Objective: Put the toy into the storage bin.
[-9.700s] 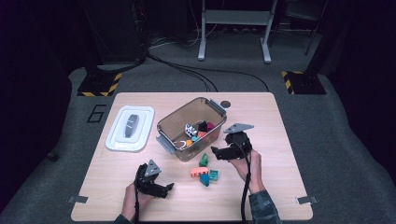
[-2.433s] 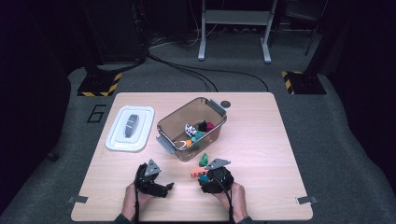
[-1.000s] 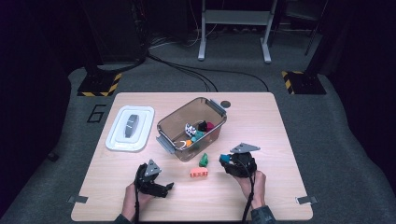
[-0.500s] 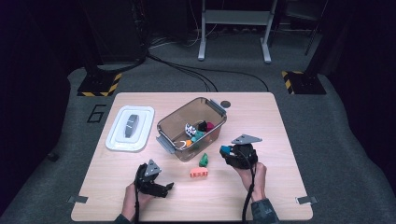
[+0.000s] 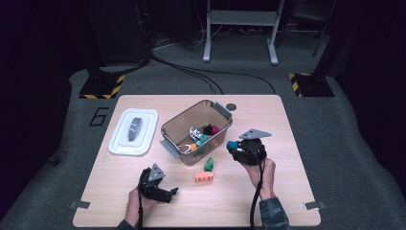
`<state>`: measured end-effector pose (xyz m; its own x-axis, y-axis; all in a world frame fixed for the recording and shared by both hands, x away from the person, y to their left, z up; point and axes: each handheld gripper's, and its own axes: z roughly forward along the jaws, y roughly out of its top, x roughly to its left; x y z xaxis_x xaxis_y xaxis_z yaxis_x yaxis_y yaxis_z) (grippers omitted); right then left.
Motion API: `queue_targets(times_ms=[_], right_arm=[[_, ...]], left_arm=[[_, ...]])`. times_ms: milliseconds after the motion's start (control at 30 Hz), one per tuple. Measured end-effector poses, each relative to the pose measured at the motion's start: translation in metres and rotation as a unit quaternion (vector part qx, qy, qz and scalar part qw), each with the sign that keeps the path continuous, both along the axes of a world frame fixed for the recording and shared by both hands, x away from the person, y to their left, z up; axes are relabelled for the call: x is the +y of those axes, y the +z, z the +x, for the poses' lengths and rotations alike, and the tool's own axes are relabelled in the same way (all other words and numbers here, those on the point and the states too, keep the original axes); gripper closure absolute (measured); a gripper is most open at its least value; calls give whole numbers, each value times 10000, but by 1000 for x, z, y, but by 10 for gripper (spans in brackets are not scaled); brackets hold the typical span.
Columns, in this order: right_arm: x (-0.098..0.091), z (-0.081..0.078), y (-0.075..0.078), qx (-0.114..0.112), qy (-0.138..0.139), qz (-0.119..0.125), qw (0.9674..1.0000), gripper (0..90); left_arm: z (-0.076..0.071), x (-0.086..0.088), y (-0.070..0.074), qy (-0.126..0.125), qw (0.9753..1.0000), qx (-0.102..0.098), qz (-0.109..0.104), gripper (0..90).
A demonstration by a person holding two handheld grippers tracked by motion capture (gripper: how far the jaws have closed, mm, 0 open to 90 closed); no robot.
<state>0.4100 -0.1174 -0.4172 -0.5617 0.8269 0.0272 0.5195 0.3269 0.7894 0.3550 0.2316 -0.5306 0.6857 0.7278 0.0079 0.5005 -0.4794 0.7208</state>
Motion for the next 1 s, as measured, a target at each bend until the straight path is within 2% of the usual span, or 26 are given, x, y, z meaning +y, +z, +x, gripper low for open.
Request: queue_targets(times_ms=[333, 533, 800, 1000], right_arm=[[1, 8, 20, -77, -15, -41, 10000, 594], [2, 16, 33, -202, -23, -6, 9998, 594], [11, 32, 50, -283, 50, 10, 9996, 594], [23, 48, 55, -205, 132, -29, 9997, 594]], left_arm=[[0, 0, 0, 17, 10000, -10, -6, 27], [0, 0, 0, -14, 10000, 28, 7, 27], [0, 0, 0, 19, 10000, -21, -1, 26], [-1, -1, -1, 32, 10000, 12, -36, 26]])
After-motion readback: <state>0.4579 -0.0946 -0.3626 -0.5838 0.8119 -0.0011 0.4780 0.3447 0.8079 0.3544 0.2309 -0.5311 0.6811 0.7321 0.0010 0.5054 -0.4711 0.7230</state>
